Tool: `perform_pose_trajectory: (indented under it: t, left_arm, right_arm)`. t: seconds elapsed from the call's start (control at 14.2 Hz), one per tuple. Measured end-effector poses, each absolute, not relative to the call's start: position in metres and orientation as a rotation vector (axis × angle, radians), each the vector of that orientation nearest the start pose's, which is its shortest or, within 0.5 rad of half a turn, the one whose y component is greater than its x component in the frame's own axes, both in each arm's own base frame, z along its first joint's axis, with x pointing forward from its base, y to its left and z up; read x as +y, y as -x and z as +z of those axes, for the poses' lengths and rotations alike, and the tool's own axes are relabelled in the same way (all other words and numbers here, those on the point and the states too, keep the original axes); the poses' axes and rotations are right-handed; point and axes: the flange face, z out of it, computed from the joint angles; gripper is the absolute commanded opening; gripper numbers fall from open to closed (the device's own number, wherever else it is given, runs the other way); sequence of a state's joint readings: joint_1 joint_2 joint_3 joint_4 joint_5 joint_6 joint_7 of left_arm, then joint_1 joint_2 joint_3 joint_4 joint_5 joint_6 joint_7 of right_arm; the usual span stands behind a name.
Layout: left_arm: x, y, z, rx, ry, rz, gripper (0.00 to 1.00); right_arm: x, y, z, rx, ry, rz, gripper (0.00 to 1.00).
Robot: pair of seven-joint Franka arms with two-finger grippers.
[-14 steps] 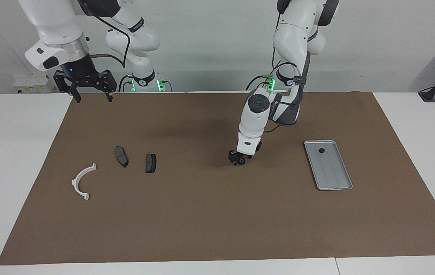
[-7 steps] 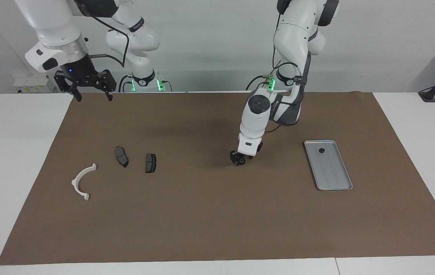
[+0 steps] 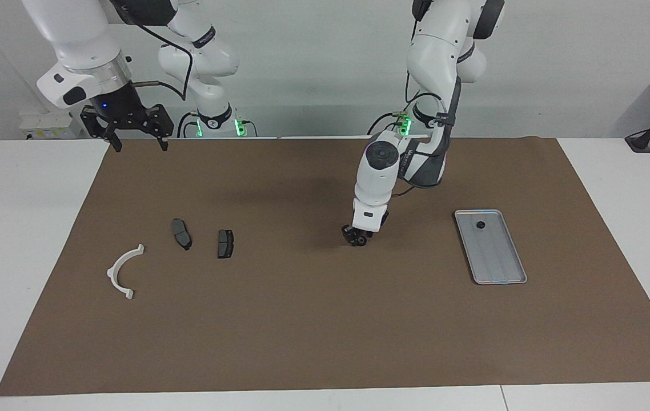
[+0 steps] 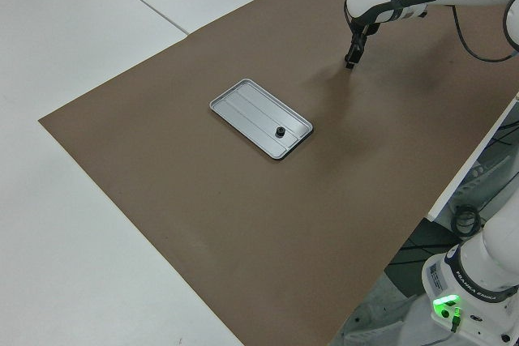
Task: Pick bearing gear from pile to tray
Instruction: 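Carry the black gear with the left gripper into the tray and release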
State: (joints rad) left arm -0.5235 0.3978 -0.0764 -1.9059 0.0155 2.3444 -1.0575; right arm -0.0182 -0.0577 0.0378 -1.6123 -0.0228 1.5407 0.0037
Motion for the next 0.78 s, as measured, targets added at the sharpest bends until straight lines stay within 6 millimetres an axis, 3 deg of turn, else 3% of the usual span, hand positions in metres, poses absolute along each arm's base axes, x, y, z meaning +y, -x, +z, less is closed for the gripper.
perform_pose_trajectory:
  t: [0.07, 0.14, 0.35, 0.56, 0.71, 0.78]
  left_arm:
    - [-0.354, -0.523, 0.294, -0.720, 3.102, -0.024, 0.05]
    - [-0.353, -0.523, 0.295, -0.724, 3.096, -0.019, 0.00]
    - [-0.347, -0.527, 0.298, -0.720, 3.056, 0.011, 0.00]
    - [-0.331, -0.547, 0.323, -0.704, 3.005, 0.006, 0.00]
    - [-0.295, -0.564, 0.350, -0.659, 3.009, 0.008, 0.00]
    - [-0.264, -0.574, 0.366, -0.624, 3.013, 0.015, 0.00]
  right_arm:
    - [0.009, -0.533, 0.633, -0.024, 3.167, 0.023, 1.00]
    - [0.008, -0.533, 0.633, -0.024, 3.167, 0.024, 1.00]
    - [0.008, -0.534, 0.633, -0.022, 3.166, 0.024, 1.00]
    - [0.007, -0.534, 0.633, -0.021, 3.166, 0.024, 1.00]
    - [0.006, -0.534, 0.633, -0.018, 3.166, 0.024, 1.00]
    - [0.006, -0.534, 0.633, -0.016, 3.166, 0.024, 1.00]
